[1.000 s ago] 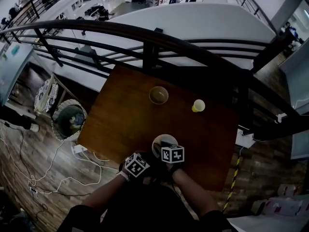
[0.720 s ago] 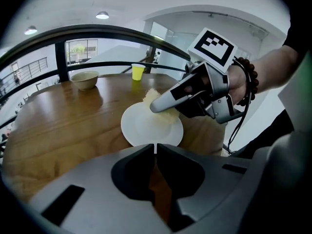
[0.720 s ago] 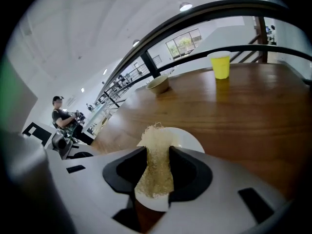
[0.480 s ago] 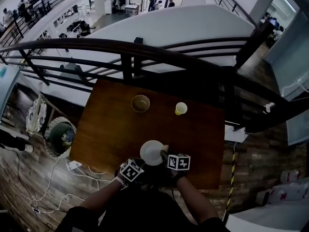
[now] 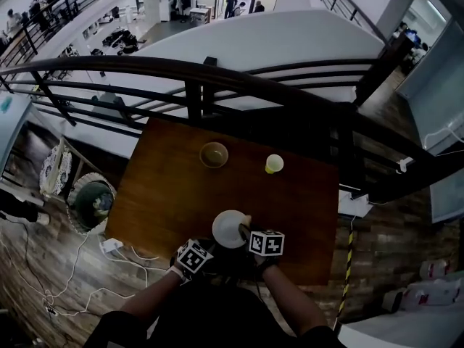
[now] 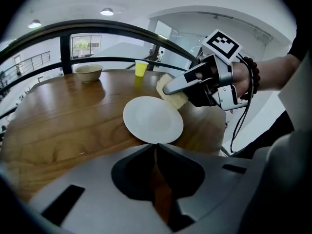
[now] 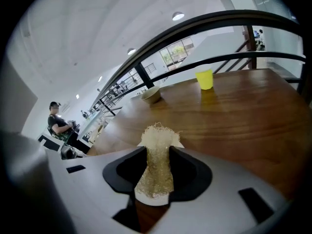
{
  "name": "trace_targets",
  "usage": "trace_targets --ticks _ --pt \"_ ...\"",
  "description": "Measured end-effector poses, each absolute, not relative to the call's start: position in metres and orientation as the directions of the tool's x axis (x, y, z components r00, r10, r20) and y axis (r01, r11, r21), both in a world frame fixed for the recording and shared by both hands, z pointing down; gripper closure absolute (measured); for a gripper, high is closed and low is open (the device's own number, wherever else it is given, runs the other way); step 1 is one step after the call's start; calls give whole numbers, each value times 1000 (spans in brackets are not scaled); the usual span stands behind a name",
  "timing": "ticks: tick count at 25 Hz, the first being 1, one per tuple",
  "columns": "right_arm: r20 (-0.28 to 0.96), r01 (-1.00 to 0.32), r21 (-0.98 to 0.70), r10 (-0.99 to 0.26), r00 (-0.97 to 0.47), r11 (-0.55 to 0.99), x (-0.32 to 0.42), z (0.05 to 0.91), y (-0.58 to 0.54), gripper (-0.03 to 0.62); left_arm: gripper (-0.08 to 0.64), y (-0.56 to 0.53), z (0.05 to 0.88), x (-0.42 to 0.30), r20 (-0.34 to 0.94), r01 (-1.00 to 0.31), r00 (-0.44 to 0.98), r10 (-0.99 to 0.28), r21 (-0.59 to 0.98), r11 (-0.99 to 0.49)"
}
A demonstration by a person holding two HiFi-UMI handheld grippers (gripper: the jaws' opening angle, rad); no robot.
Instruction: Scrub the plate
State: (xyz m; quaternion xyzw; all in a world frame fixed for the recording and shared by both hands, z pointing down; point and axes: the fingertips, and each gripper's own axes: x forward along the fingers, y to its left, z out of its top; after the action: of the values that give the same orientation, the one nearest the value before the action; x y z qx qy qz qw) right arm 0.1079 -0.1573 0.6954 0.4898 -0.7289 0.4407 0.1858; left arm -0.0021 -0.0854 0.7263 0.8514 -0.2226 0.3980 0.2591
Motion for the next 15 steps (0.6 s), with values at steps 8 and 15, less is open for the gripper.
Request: trace_targets --ticks 8,15 --pt "696 -804 -495 -405 -593 328 11 699 -150 443 535 -80 727 -35 789 -666 573 -223 290 -687" --pt "705 -789 -502 -361 -611 355 -10 710 -146 443 535 -74 727 -63 796 -712 551 -250 292 -638"
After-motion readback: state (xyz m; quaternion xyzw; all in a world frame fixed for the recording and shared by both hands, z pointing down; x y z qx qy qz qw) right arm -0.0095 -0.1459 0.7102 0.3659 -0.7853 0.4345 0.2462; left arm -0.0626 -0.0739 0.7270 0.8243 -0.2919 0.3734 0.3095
